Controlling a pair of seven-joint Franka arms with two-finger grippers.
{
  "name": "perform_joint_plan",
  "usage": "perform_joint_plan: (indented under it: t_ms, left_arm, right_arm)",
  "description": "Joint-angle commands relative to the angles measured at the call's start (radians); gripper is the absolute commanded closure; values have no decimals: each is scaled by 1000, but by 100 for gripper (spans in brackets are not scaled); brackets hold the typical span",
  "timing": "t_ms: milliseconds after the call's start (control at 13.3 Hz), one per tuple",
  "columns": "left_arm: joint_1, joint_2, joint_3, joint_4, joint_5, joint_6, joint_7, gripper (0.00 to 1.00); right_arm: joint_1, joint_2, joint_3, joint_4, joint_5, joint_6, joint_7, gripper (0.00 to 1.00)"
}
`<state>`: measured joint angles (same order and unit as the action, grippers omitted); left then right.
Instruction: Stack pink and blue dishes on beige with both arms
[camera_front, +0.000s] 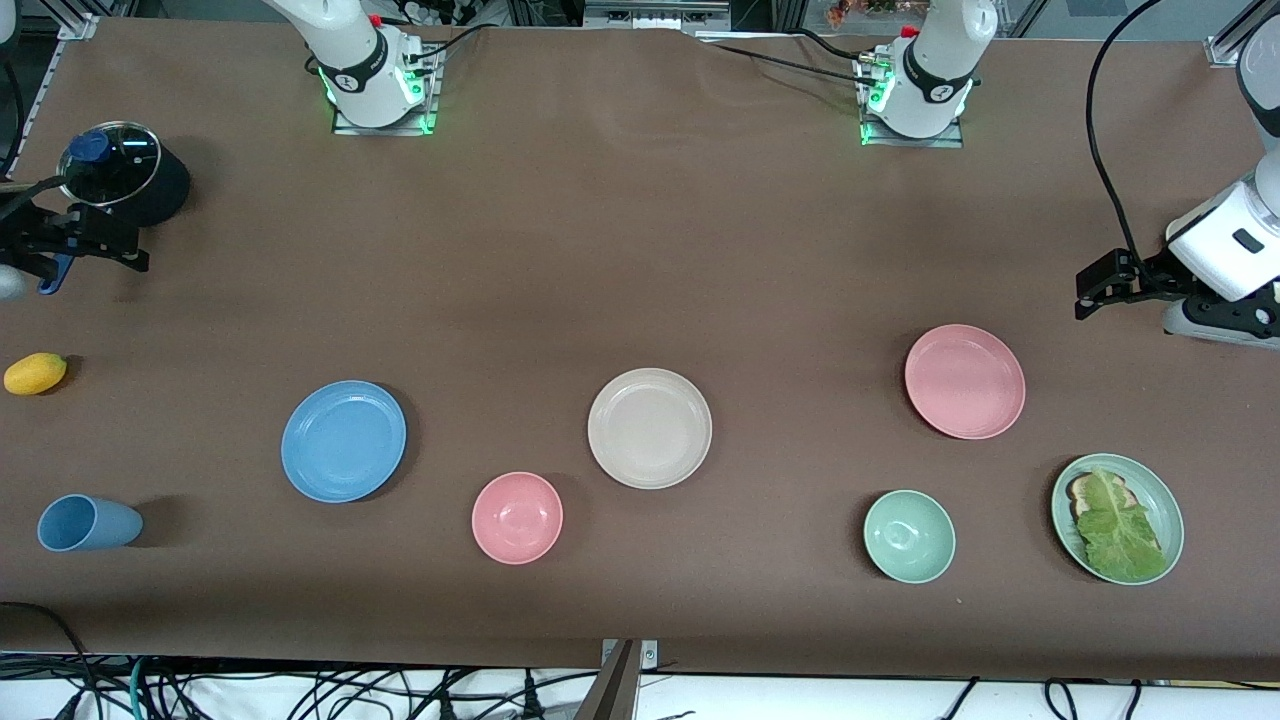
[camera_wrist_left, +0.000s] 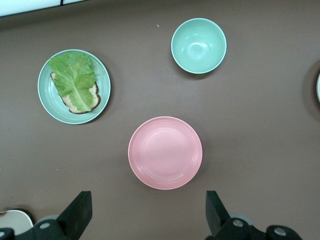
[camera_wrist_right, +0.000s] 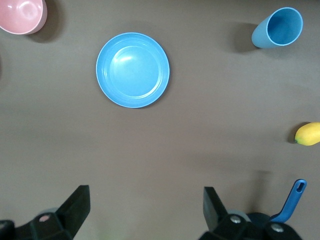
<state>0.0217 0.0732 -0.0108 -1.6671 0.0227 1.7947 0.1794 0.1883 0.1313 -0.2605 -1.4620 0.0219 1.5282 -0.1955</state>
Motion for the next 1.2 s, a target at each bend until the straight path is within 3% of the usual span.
perform_joint_plan:
  t_ms: [0,1128]
  left_arm:
    - [0,-13,3,-14,-23,5,11,0]
    - [4,-10,5,-16,-23,-9,9,0]
  right_arm:
    - [0,-18,4,14,13,-28,-7,0]
    - [5,-33,37,15,15,-80,-4,0]
